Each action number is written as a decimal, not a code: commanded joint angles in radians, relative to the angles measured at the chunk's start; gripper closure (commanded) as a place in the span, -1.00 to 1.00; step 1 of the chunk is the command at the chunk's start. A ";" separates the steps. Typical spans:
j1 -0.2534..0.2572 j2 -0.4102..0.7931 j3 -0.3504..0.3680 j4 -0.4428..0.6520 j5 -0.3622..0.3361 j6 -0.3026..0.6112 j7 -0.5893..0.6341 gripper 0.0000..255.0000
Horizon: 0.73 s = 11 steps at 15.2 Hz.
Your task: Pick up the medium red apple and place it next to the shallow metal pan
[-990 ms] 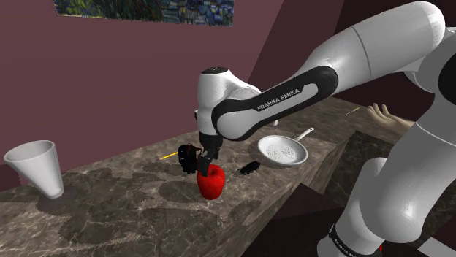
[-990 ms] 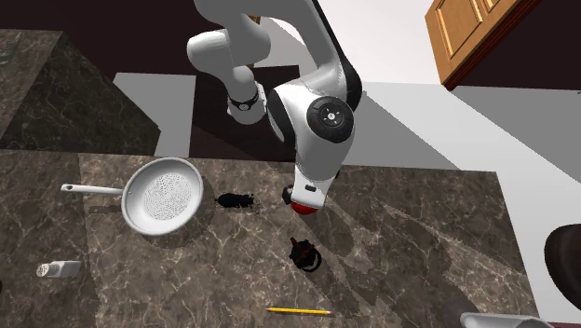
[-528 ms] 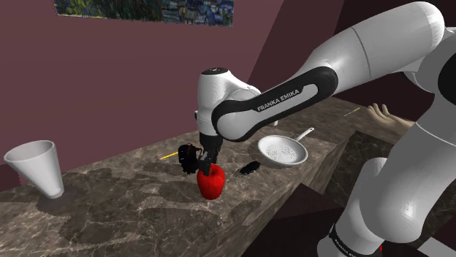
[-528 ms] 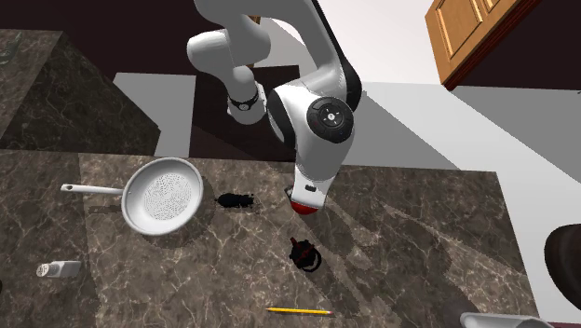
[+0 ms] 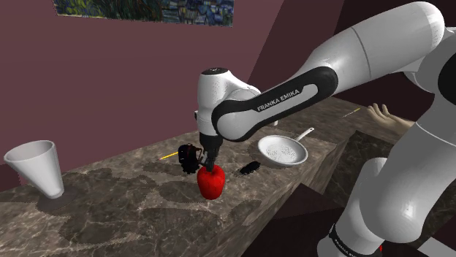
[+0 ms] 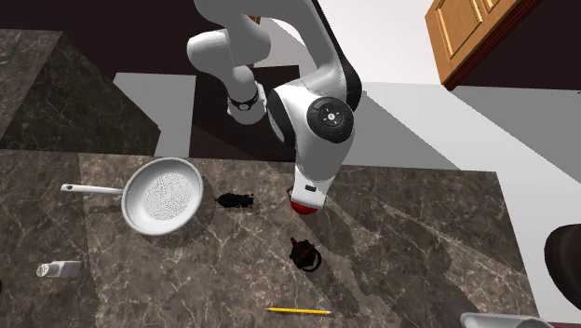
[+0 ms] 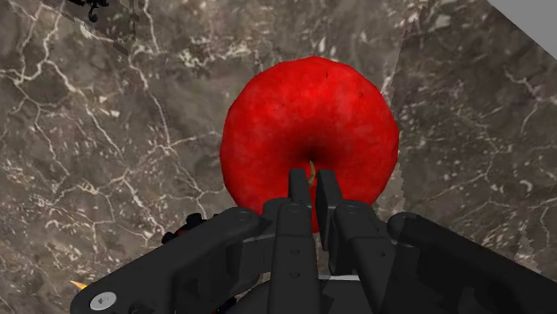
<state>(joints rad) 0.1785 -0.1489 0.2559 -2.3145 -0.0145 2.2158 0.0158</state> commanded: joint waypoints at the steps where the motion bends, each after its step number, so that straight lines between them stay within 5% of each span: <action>1: 0.000 0.000 0.000 0.000 0.000 0.000 0.000 1.00; 11: 0.001 -0.054 -0.007 0.085 0.015 -0.138 -0.017 1.00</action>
<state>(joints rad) 0.1796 -0.1951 0.2501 -2.2391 -0.0011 2.0954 0.0018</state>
